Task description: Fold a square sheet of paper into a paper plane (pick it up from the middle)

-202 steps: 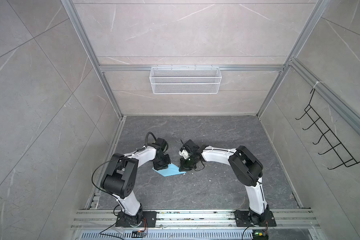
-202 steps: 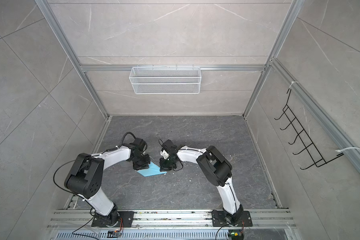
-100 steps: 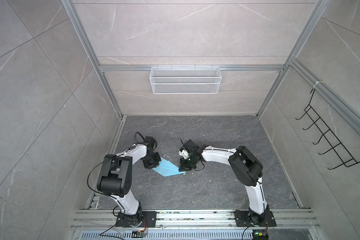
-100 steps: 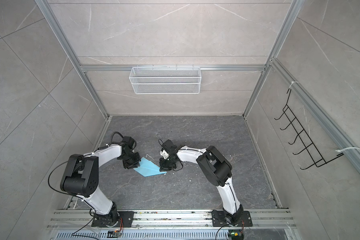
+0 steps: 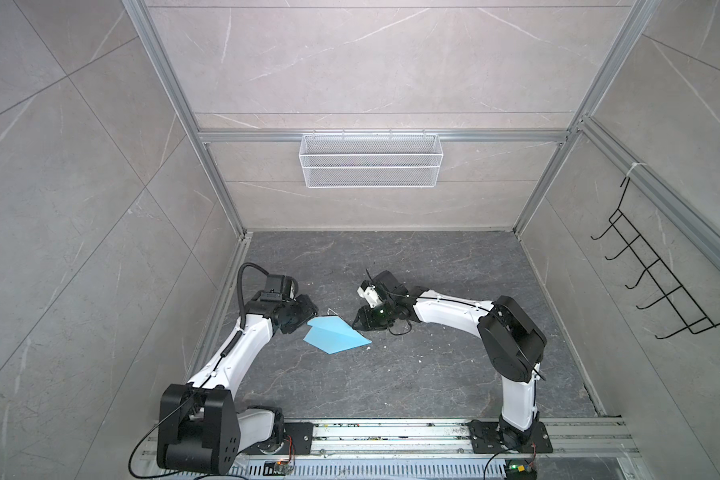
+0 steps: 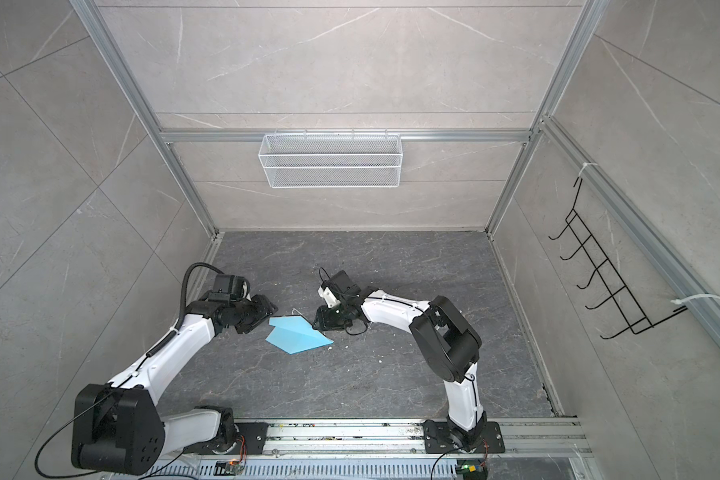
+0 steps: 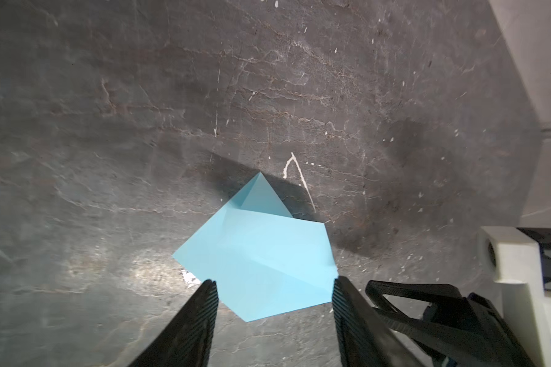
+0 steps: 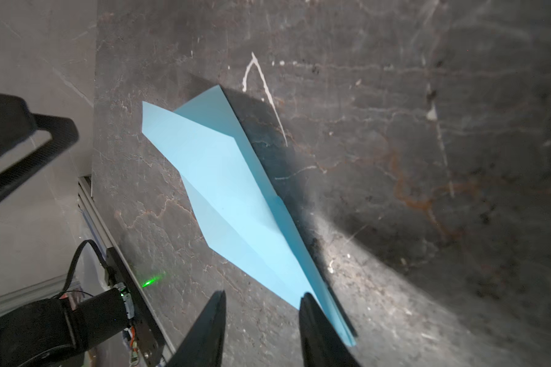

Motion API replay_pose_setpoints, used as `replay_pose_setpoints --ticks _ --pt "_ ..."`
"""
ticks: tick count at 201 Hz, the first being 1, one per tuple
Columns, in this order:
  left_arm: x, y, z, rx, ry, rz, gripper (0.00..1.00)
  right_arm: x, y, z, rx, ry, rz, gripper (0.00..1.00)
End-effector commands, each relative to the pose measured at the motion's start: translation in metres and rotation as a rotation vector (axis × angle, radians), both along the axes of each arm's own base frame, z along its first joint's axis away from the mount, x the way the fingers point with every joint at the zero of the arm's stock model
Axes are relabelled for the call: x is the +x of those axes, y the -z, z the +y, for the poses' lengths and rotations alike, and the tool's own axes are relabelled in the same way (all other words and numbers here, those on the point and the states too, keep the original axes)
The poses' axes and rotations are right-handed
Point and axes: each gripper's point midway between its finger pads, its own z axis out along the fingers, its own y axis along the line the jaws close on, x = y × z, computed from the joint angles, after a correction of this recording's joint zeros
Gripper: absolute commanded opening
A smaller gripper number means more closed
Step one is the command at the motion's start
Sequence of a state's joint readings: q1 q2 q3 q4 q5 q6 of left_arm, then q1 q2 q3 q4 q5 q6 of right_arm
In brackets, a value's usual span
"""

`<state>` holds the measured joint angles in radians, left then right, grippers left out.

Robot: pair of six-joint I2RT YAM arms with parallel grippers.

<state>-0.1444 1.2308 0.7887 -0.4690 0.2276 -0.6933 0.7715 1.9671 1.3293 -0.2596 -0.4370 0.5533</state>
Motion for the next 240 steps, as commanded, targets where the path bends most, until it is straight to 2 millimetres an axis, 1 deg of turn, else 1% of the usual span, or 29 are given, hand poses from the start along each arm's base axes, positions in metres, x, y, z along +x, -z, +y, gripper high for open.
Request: replay_pose_setpoints --ticks 1,21,58,93,152,184,205,240 --pt "0.0 -0.002 -0.019 -0.159 -0.031 -0.027 0.75 0.007 0.015 -0.014 -0.053 0.022 -0.03 0.48" --pt "-0.007 0.005 -0.024 -0.217 -0.066 -0.027 0.8 0.007 0.023 -0.016 -0.067 0.022 -0.011 0.49" --pt "-0.011 0.017 -0.035 -0.303 -0.072 -0.034 0.8 -0.003 0.035 -0.017 -0.076 0.007 0.043 0.48" --pt "-0.008 0.03 -0.048 -0.353 -0.045 -0.021 0.79 -0.009 0.04 -0.016 -0.051 0.0 0.085 0.47" --pt "0.005 0.045 -0.064 -0.382 0.024 -0.042 0.63 -0.01 0.042 -0.018 0.001 0.014 0.143 0.47" --pt "0.01 0.048 -0.08 -0.372 0.112 -0.082 0.56 -0.014 0.043 -0.014 0.054 0.006 0.211 0.45" --pt "0.011 0.049 -0.089 -0.355 0.15 -0.099 0.48 -0.019 0.045 -0.012 0.069 0.001 0.243 0.44" --pt "0.012 0.054 -0.093 -0.344 0.158 -0.108 0.38 -0.023 0.046 -0.011 0.087 -0.001 0.272 0.43"
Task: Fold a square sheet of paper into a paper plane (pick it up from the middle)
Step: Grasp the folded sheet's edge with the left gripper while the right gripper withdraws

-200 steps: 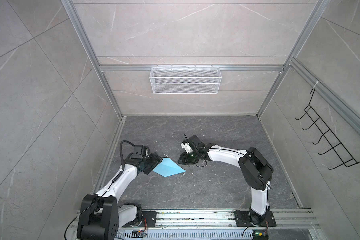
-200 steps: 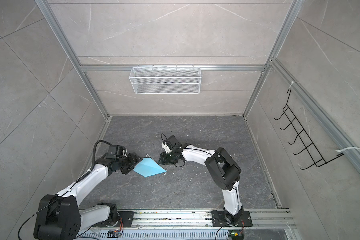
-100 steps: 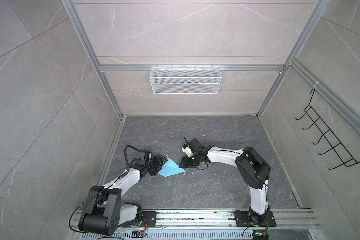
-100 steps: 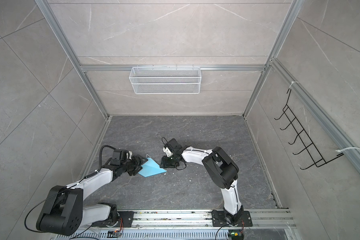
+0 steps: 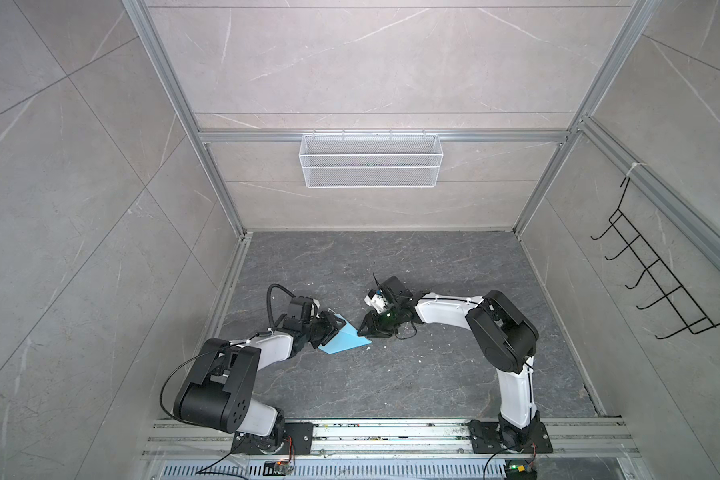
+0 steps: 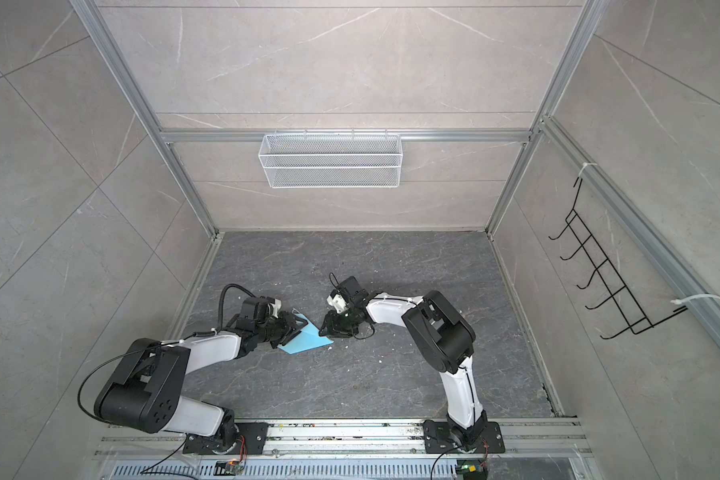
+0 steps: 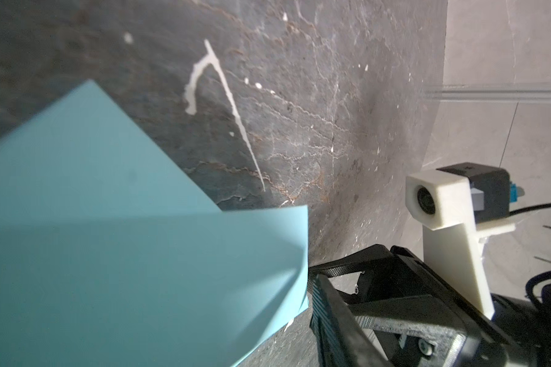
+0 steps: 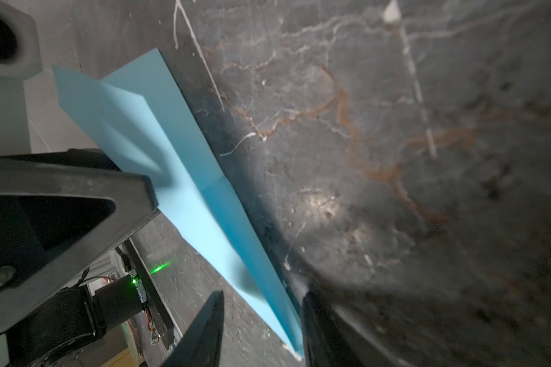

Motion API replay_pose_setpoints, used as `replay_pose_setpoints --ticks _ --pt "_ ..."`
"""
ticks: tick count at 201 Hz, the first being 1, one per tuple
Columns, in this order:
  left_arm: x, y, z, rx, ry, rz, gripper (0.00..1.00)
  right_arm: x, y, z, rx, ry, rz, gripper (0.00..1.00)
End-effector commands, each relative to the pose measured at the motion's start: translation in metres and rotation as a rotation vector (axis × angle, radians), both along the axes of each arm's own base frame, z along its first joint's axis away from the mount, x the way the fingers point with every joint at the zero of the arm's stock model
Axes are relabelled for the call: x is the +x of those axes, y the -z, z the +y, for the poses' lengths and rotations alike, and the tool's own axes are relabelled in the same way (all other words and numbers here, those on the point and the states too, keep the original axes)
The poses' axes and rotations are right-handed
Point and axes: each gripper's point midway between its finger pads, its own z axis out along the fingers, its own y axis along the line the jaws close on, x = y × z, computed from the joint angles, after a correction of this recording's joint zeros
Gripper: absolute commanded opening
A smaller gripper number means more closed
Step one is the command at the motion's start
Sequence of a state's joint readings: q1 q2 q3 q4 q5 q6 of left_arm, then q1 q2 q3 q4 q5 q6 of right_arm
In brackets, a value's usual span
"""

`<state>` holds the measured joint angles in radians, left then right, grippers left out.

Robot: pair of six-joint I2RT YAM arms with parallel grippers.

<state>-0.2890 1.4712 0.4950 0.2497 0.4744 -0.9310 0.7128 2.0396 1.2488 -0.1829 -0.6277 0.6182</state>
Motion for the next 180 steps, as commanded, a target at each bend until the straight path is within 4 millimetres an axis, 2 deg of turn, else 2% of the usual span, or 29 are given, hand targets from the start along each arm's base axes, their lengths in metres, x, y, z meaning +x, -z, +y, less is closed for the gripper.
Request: replay_pose_setpoints --ticks 1,41,70,99,119,144,161,180 --pt "0.014 -0.013 -0.006 -0.006 0.025 -0.092 0.38 -0.009 0.008 0.002 0.022 -0.006 0.063 0.43" --pt "0.017 -0.009 -0.004 0.001 -0.008 -0.085 0.23 -0.013 0.004 0.004 0.067 -0.001 0.086 0.42" --pt "0.018 -0.013 0.001 0.019 -0.039 -0.08 0.12 0.001 -0.007 -0.008 0.074 0.065 0.019 0.44" --pt "0.014 -0.023 0.009 0.102 -0.02 -0.066 0.08 0.021 -0.026 -0.034 0.056 0.157 -0.105 0.47" --pt "0.007 -0.035 0.022 0.214 0.006 -0.038 0.06 0.034 -0.038 -0.058 -0.014 0.211 -0.213 0.5" --pt "-0.009 -0.054 0.049 0.431 0.06 0.056 0.05 0.047 -0.054 -0.093 -0.15 0.281 -0.378 0.57" --pt "-0.022 -0.069 0.059 0.55 0.168 0.145 0.04 0.055 -0.069 -0.115 -0.229 0.321 -0.489 0.65" --pt "-0.022 -0.089 0.072 0.739 0.233 0.159 0.04 0.062 -0.088 -0.135 -0.294 0.353 -0.592 0.73"
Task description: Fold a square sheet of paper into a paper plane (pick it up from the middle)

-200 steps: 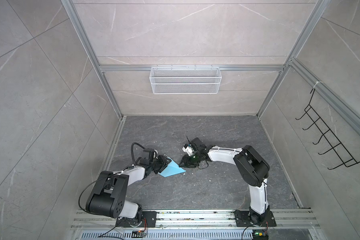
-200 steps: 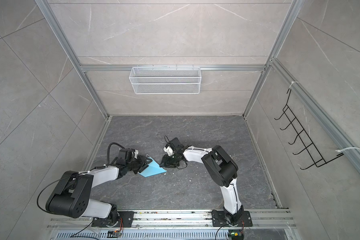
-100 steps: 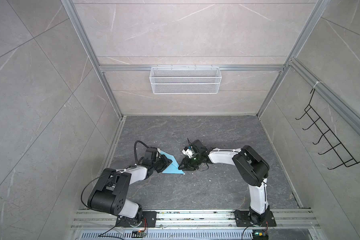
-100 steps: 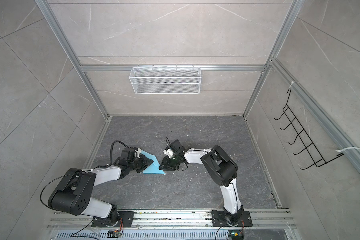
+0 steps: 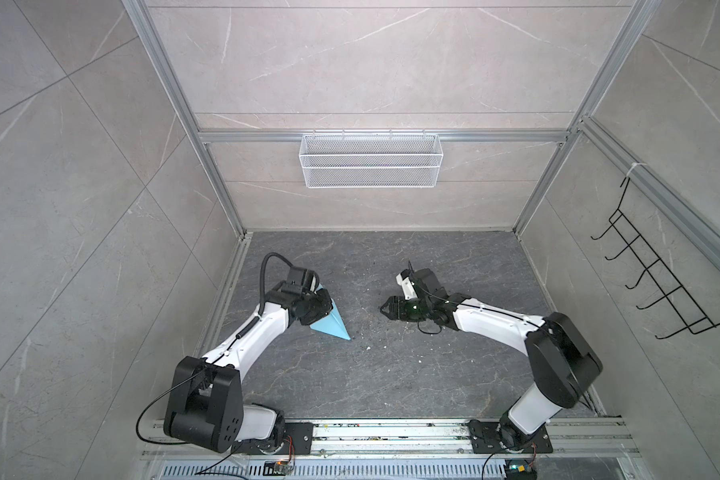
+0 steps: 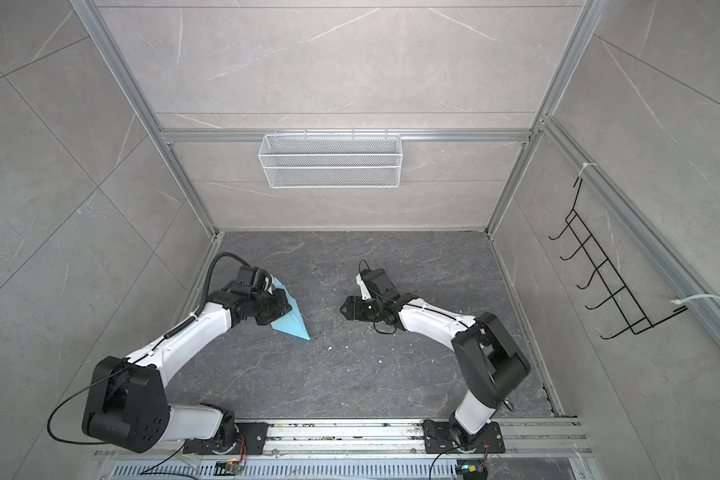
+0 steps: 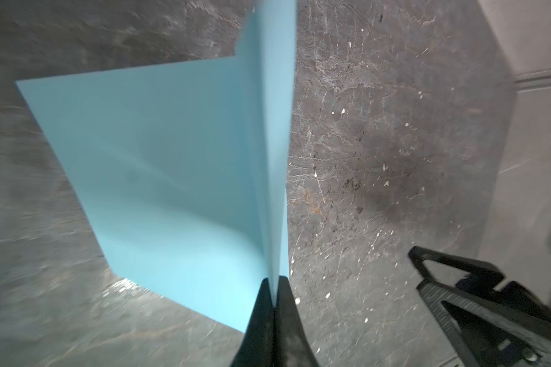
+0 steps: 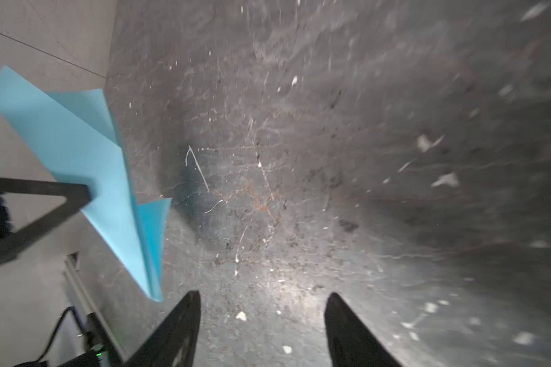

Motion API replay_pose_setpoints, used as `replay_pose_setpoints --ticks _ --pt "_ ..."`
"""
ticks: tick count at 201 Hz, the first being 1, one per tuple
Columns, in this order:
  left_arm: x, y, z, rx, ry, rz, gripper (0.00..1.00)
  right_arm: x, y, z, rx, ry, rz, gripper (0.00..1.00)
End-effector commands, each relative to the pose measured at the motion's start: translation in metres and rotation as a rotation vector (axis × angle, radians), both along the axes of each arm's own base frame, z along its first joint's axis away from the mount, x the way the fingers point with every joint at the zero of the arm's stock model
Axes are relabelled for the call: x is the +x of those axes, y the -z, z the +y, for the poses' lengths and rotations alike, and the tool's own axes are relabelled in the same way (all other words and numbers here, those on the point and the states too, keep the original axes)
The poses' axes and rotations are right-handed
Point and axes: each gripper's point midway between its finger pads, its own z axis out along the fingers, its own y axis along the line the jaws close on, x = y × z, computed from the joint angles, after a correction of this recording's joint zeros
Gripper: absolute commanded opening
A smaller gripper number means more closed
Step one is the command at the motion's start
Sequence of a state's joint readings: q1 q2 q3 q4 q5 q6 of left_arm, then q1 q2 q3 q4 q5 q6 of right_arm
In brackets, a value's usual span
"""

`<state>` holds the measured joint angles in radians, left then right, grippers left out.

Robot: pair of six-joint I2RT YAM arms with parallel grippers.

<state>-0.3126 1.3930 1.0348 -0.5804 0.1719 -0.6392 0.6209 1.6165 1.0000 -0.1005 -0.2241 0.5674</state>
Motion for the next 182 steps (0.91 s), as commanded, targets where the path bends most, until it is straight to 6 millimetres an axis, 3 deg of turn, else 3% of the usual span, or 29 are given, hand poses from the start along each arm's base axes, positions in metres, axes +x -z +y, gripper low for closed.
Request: replay_pose_setpoints --ticks 1,32,60,102,138,182 --pt "-0.046 0.003 0.038 0.34 0.127 0.195 0.04 0.012 -0.008 -0.043 -0.195 0.09 -0.14 0.74" --pt "-0.034 -0.017 0.055 0.559 0.121 0.187 0.03 0.017 -0.026 -0.07 -0.294 0.161 -0.222 0.9" --pt "-0.021 -0.017 0.049 0.719 0.148 0.198 0.03 0.016 -0.028 -0.091 -0.386 0.214 -0.228 0.93" --pt "0.003 0.014 0.023 0.952 0.224 0.256 0.02 0.008 -0.024 -0.109 -0.433 0.267 -0.202 0.91" --pt "0.021 0.041 -0.012 1.03 0.287 0.251 0.02 -0.004 -0.016 -0.121 -0.452 0.306 -0.144 0.91" --pt "0.026 0.079 -0.056 1.046 0.349 0.249 0.02 -0.017 -0.013 -0.138 -0.441 0.365 -0.112 0.91"
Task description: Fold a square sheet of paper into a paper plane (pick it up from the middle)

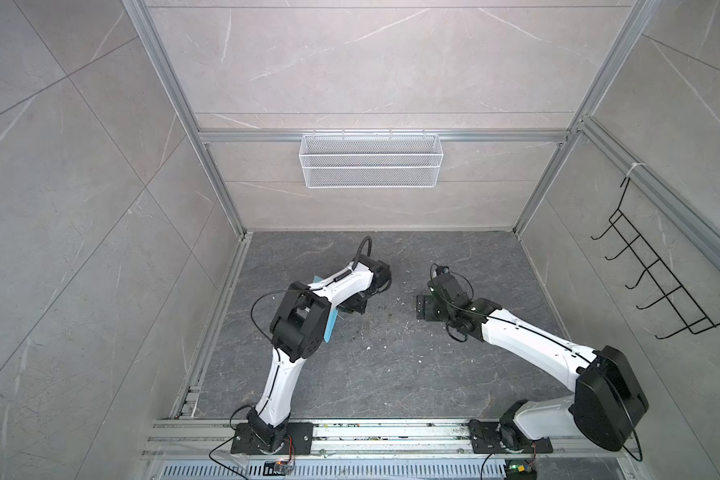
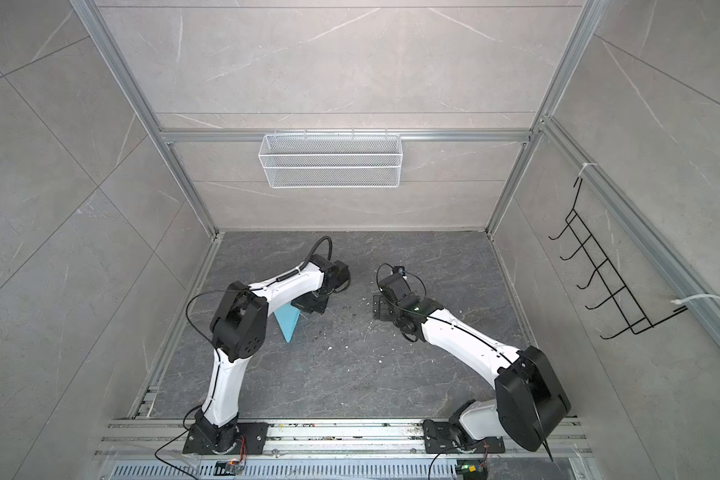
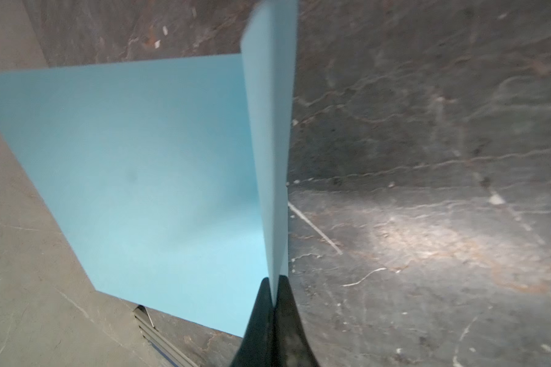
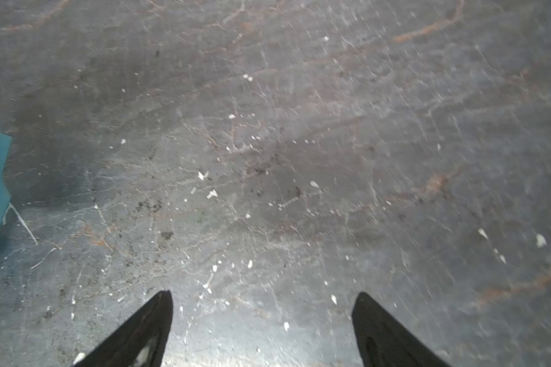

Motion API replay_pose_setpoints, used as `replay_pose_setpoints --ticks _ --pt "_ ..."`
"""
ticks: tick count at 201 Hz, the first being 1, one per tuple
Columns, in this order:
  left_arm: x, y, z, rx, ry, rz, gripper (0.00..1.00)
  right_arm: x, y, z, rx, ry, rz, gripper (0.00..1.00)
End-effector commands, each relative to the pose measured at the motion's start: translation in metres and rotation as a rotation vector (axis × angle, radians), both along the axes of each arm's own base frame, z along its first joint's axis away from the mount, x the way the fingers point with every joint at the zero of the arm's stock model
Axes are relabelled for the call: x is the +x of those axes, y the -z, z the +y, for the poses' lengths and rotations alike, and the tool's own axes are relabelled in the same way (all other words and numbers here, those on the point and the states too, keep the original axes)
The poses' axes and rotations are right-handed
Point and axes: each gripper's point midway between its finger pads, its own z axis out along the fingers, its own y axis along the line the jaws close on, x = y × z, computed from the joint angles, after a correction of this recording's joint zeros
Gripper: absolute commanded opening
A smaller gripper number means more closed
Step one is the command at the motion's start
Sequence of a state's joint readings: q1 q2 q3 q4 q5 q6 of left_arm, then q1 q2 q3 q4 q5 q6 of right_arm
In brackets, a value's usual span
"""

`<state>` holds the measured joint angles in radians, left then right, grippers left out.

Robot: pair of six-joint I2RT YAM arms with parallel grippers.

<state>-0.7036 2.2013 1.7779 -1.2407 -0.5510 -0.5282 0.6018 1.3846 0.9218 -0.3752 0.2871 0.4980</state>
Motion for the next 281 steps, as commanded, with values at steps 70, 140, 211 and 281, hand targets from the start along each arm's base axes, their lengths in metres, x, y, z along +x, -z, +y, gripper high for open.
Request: replay_pose_setpoints --ticks 70,140,211,281 --pt "-0.012 0.049 -0.063 -0.095 0.047 0.047 0.09 -0.031 0.021 -0.017 0.043 0.076 0.124 0.91" --pt "-0.035 -0.001 -0.118 -0.521 0.088 0.08 0.33 -0.03 0.019 -0.013 0.087 0.085 0.132 0.9" --pt "-0.07 -0.069 -0.153 -1.071 0.119 0.118 0.44 -0.012 0.007 0.016 0.171 -0.018 0.095 0.9" --pt "-0.055 -0.027 -0.065 -0.903 0.028 -0.022 0.36 0.0 0.02 0.064 0.31 -0.134 0.161 0.84"
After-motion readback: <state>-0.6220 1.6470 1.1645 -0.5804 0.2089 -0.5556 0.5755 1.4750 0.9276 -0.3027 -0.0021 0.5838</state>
